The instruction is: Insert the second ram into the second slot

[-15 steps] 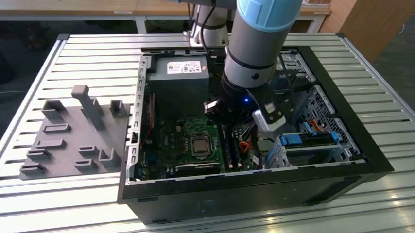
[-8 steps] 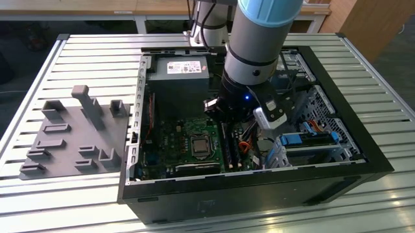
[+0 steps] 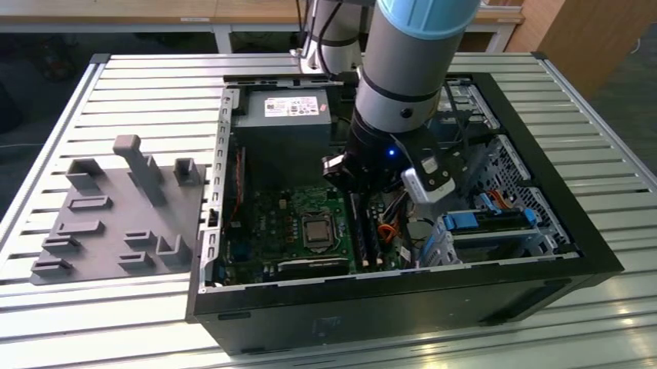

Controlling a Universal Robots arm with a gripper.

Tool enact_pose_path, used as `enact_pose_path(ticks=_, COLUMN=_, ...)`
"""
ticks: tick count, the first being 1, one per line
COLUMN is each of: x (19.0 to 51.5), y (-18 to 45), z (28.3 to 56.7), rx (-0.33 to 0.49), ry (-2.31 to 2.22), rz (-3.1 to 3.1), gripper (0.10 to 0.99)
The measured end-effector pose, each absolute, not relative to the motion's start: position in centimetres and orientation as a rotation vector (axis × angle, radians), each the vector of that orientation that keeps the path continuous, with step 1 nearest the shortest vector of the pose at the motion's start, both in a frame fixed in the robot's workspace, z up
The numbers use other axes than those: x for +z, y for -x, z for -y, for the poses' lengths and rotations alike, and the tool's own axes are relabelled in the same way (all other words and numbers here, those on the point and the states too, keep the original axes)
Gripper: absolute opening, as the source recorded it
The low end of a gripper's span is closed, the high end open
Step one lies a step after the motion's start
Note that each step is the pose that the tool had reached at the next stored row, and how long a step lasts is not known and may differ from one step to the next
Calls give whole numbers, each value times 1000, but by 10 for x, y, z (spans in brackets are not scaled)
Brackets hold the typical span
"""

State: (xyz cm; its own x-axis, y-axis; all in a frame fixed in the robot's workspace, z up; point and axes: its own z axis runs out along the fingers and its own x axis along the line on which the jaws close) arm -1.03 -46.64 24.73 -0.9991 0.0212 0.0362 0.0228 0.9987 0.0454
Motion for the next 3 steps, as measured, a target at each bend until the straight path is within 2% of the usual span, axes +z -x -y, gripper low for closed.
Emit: enact_pose_path(ticks=3, x=247, y=10, z=466, rx=-73, ry=34, rz=3105, gripper=106)
